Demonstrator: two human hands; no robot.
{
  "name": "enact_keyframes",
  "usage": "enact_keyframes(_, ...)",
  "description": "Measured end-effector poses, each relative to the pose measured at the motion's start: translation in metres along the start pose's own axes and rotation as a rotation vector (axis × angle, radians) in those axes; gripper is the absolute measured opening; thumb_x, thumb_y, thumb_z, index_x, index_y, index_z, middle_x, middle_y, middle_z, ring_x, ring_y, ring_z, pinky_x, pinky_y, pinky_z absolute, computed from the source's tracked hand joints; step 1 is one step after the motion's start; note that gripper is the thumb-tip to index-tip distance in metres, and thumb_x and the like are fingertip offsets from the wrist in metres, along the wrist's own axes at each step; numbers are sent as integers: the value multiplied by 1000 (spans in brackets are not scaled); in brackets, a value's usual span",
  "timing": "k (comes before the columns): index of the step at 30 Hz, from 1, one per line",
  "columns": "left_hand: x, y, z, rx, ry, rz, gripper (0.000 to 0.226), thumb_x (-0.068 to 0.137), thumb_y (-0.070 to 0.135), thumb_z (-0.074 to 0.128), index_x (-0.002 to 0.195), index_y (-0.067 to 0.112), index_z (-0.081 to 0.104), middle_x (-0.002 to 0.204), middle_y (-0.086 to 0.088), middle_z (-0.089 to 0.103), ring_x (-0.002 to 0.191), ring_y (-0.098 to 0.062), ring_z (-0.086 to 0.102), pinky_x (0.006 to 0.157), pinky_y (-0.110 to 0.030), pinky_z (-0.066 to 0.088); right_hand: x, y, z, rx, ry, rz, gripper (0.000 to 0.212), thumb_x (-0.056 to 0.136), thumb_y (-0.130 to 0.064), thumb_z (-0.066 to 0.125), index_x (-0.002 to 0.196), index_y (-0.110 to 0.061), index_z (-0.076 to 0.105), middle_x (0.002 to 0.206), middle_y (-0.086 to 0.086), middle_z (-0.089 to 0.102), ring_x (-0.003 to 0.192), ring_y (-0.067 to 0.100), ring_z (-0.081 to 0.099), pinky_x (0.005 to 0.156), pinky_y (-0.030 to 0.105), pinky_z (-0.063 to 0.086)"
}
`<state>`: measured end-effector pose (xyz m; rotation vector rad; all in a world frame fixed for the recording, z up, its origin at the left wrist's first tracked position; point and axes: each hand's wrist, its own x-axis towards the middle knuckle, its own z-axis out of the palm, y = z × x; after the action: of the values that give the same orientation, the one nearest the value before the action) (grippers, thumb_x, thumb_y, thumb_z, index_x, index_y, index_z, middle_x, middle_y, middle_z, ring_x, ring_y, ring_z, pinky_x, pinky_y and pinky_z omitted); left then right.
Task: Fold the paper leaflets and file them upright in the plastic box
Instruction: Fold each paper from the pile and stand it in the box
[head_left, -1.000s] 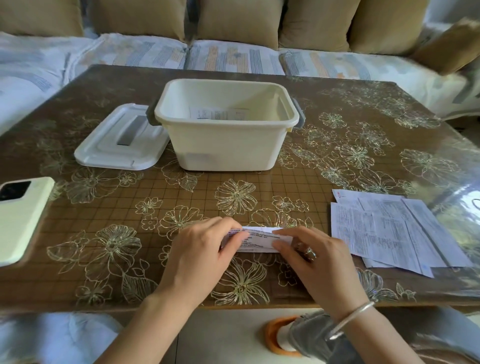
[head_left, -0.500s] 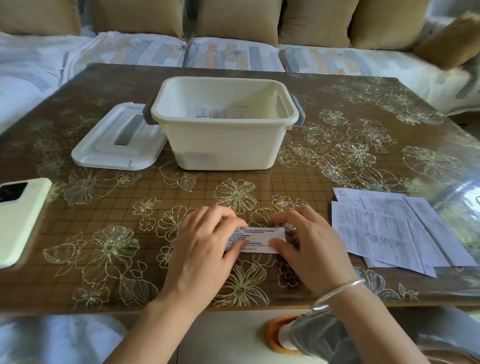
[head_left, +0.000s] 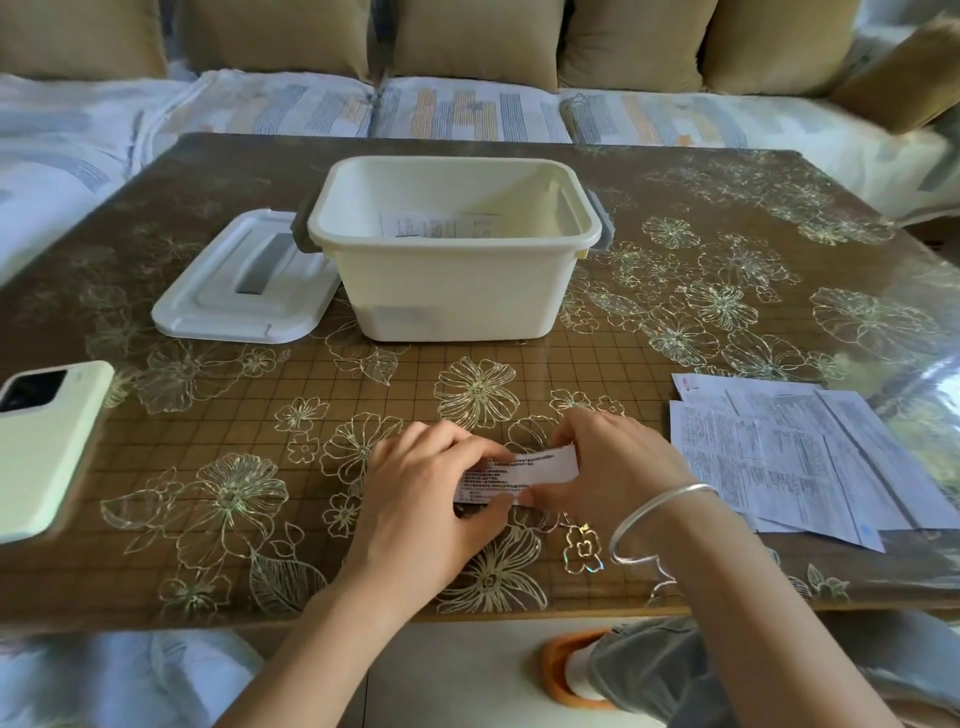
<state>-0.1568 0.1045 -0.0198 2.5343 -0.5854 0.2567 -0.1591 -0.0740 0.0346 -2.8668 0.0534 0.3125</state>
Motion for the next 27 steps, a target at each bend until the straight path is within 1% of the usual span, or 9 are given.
enact_keyframes(3,1,1,1,-18,4,-21,40,77,65,47,103,42,66,92,24,53,91,-4,46,79,-30,33,0,5,4,75,34,7,49,68,-66,68,89,-23,56,88,-9,62,79,12,56,66,28,48)
enact_keyframes(7,2,1,2,-7,-4,-29,37,75,63,49,103,43,64,91,26,51,90,-3,44,77,-30,31,-10,14,6,507,210,-63,40,71,-65,61,74,-26,66,70,-13,67,66,2,61,59,19,48)
enact_keyframes(10,2,1,1,-5,-9,-33,39,74,62,49,103,42,65,92,25,52,90,-4,44,75,-29,28,-22,20,15,733,262,-151,49,80,-70,48,80,-28,73,73,-8,72,72,12,69,68,41,57)
enact_keyframes(12,2,1,1,-7,-3,-32,41,73,64,49,102,41,66,92,24,54,90,-4,45,75,-30,29,-30,22,24,708,275,-238,42,89,-64,43,92,-35,73,77,-3,73,75,17,69,70,44,55)
enact_keyframes(14,3,1,0,-30,-10,-43,42,72,64,49,98,37,67,92,22,56,90,-6,46,76,-32,32,-34,22,32,654,319,-315,35,93,-53,43,100,-36,72,81,-9,73,76,8,68,68,37,54)
enact_keyframes(17,7,-5,-7,-96,-79,-52,43,71,60,49,92,30,70,90,18,60,88,-7,51,80,-35,40,-33,19,44,535,374,-454,29,96,-39,47,106,-30,72,104,-21,70,103,-6,61,84,31,53)
enact_keyframes(20,14,-16,-23,-290,-232,-94,14,80,36,64,93,34,71,92,18,65,91,-3,58,83,-31,47,-30,20,57,344,411,-555,28,96,-35,47,108,-29,72,119,-22,63,125,-1,48,97,33,46)
enact_keyframes(23,20,-27,-39,-366,-352,-107,36,88,14,64,105,47,67,100,29,66,95,3,60,85,-19,45,-30,21,60,299,417,-569,28,96,-35,47,109,-31,71,121,-24,61,128,2,46,97,35,44)
enact_keyframes(27,25,-33,-45,-506,-280,-174,22,90,28,64,107,40,68,102,19,70,98,1,63,86,-21,51,-27,20,56,313,392,-536,29,96,-38,45,108,-32,71,117,-26,62,123,2,48,93,36,45)
